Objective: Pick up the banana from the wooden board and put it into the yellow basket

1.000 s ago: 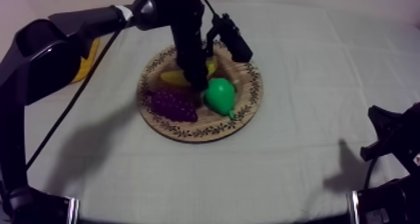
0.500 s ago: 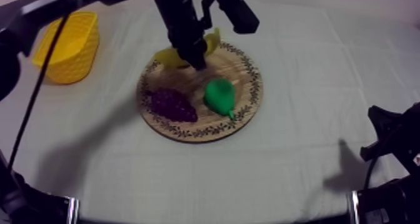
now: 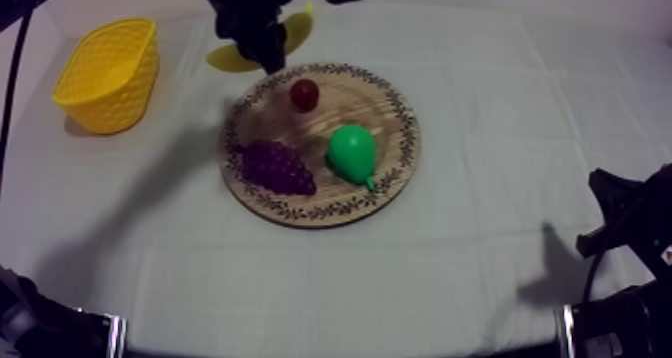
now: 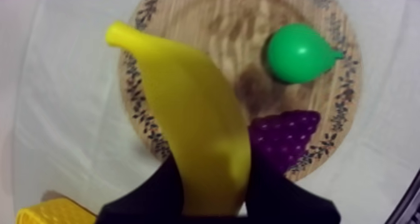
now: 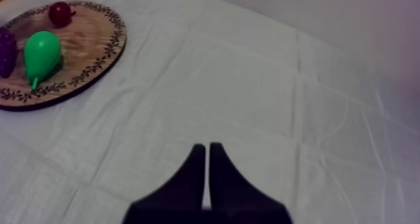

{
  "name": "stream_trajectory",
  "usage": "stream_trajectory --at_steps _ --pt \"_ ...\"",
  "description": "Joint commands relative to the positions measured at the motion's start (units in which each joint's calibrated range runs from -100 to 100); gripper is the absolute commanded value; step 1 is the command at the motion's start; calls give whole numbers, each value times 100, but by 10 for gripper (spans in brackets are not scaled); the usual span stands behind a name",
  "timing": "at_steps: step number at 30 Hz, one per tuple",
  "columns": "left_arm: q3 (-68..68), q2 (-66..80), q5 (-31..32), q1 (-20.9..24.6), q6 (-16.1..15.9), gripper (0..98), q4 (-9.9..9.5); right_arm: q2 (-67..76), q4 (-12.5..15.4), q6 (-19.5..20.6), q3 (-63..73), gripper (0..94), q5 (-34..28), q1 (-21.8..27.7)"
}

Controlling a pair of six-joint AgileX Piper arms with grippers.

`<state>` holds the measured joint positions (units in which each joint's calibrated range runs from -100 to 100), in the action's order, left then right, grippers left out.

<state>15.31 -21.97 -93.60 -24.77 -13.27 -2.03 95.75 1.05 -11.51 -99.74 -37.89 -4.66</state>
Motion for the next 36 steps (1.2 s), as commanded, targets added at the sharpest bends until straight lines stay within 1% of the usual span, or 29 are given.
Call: stream_trajectory --at_steps 1,6,10,17,23,29,36 --pt "-1 30 6 201 -36 278 -33 1 0 0 -4 4 -1 -1" --pt "88 80 -6 636 -118 274 -142 1 0 1 -4 4 -1 -1" --pt "193 41 -32 1014 -175 274 -185 1 0 1 -4 4 -1 -1" --pt "350 -213 -18 1706 -266 275 -191 1 0 1 -4 4 -1 -1" --pt "577 -612 -17 2203 -363 275 -169 1 0 1 -4 4 -1 -1" --pt "861 -1001 -17 2566 -450 275 -153 1 0 1 -4 4 -1 -1" --pt "1156 -1324 -16 2835 -482 273 -151 1 0 1 -4 4 -1 -1"
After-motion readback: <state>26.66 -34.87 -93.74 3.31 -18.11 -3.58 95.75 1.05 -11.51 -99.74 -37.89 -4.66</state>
